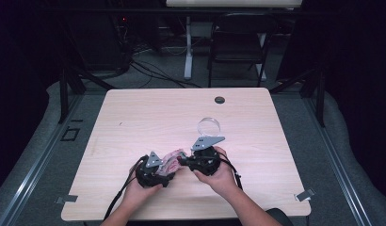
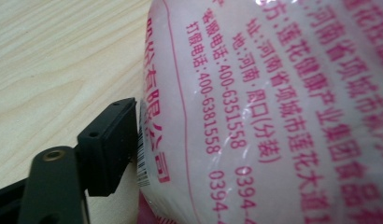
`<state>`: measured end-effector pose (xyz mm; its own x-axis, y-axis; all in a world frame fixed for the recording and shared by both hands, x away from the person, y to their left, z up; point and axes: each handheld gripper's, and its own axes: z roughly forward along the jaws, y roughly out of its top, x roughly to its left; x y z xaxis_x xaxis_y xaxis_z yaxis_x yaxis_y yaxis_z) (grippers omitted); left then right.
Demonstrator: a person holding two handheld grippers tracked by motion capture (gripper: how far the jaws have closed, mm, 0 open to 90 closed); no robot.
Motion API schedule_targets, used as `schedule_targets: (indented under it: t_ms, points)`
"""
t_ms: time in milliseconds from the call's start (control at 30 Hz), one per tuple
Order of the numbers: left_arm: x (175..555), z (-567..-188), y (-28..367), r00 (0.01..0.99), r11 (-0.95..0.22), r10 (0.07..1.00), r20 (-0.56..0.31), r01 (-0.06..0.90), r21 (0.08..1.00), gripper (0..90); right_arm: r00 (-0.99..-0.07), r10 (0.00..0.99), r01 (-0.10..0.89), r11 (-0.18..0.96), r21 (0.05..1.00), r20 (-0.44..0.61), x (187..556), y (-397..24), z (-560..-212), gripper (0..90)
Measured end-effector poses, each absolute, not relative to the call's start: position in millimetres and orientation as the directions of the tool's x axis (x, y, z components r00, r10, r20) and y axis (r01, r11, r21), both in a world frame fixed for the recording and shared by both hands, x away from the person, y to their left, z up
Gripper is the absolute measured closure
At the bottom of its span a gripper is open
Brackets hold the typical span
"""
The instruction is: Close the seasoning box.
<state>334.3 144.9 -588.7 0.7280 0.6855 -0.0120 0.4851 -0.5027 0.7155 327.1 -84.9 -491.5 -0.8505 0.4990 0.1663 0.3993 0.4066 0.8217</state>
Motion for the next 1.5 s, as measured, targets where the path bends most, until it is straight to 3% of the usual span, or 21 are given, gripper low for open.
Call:
schedule_targets:
  t_ms: [367, 433, 500, 833, 1500]
  points:
    - [334.9, -589.1, 144.1, 0.717, -0.499, 0.697, -0.013, 0.498, 0.709, 16.3, -0.848, 0.502, 0.402, 0.402, 0.823, 0.169, 327.0, -84.4, -492.2, 89.8]
    - [334.1, -588.7, 144.4, 0.723, -0.502, 0.691, -0.009, 0.488, 0.714, 19.7, -0.848, 0.502, 0.402, 0.401, 0.823, 0.170, 327.0, -84.3, -492.3, 89.8]
    - [332.7, -588.5, 143.7, 0.732, -0.503, 0.682, -0.005, 0.474, 0.723, 28.8, -0.848, 0.502, 0.402, 0.400, 0.824, 0.170, 326.9, -84.2, -492.2, 89.7]
    - [327.8, -587.5, 141.4, 0.726, -0.514, 0.686, 0.042, 0.444, 0.734, 36.0, -0.847, 0.504, 0.404, 0.398, 0.824, 0.171, 326.8, -84.8, -492.5, 89.7]
    - [329.6, -587.2, 144.7, 0.718, -0.496, 0.696, 0.025, 0.455, 0.740, 50.4, -0.849, 0.498, 0.404, 0.390, 0.828, 0.179, 327.5, -85.8, -492.0, 89.9]
